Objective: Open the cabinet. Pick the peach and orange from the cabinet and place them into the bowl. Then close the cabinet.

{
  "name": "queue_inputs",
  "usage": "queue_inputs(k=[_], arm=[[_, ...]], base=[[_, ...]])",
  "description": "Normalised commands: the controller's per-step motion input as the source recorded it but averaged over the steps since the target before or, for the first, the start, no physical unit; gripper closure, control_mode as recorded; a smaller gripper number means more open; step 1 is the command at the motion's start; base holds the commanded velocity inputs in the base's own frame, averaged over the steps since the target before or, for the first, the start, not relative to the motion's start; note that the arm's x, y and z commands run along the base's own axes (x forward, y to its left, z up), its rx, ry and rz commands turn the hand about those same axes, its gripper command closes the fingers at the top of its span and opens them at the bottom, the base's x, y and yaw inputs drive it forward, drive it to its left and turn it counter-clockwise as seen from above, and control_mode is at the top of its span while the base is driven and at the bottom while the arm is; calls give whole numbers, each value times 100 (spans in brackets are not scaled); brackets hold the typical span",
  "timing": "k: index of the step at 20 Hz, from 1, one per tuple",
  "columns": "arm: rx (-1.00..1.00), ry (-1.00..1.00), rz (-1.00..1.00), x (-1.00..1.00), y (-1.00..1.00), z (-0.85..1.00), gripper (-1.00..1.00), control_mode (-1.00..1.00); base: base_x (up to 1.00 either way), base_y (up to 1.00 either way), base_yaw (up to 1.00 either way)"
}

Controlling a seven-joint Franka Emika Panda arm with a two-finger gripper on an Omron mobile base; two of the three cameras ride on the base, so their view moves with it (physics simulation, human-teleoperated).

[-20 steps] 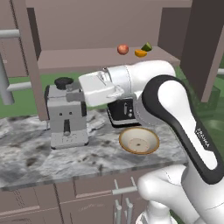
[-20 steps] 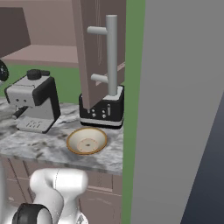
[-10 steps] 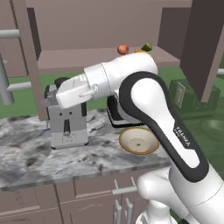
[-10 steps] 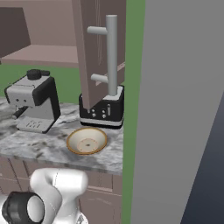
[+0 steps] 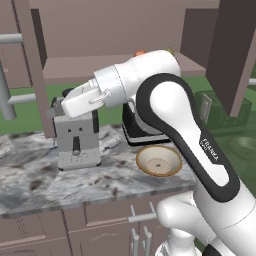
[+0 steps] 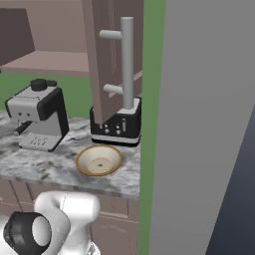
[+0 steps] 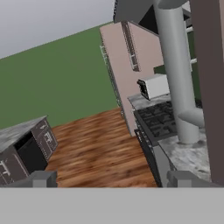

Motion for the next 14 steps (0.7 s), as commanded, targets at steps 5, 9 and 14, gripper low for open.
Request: queue_inputs(k=[5,9,14], arm=[[-9,0,0,-28,-18,-12,-100,-100],[-33,6,0,-32,-2,-48,-100,-100],[-36,1,0,-20,1,-51,-100,-100]], base=[[0,0,0],[0,0,0],[0,0,0]])
